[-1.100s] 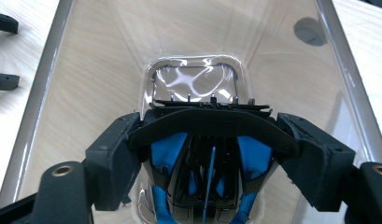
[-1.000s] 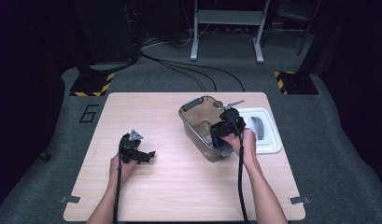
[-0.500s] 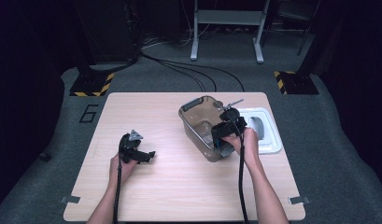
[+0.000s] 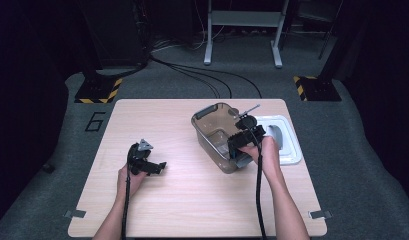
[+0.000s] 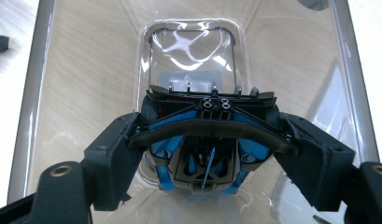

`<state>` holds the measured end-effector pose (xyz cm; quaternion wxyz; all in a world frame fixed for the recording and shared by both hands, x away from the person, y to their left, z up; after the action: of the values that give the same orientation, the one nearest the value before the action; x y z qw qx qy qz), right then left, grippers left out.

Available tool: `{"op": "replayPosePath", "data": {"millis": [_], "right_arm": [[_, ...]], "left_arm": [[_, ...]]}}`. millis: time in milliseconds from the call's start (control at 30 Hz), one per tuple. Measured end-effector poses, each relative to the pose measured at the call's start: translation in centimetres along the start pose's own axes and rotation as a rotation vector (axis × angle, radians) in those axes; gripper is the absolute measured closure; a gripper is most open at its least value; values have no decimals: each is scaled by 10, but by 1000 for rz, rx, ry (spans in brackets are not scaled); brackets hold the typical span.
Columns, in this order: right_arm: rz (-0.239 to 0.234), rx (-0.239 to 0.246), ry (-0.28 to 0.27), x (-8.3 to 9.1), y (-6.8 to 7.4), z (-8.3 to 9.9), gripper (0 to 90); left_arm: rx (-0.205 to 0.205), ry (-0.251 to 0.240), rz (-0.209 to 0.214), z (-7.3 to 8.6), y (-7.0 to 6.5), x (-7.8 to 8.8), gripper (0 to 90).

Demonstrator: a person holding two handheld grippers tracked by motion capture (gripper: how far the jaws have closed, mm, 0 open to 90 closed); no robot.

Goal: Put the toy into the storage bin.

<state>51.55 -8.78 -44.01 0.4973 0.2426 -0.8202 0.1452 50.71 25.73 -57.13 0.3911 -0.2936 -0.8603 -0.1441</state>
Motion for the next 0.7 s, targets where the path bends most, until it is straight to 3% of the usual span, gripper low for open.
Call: {"op": "replayPosePath", "data": {"millis": [233,700], "right_arm": [[10,29,27,3,3,3,240],[-1,21,66,8,1,9,240]], "left_arm": [[2,0,1,0,0,0,2],[1,0,0,0,0,0,2]]}}
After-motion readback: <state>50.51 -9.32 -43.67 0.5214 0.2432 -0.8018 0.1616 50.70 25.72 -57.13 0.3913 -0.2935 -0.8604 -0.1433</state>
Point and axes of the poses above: each handheld gripper's, and its own axes: x roughly backward along the jaws, z roughly out of its underside, y roughly to its left, the point moved 6 cm from there along -x, roughly forward along the jaws, and after that the axes turned 4 degrees about y, right-handed, at the moved point
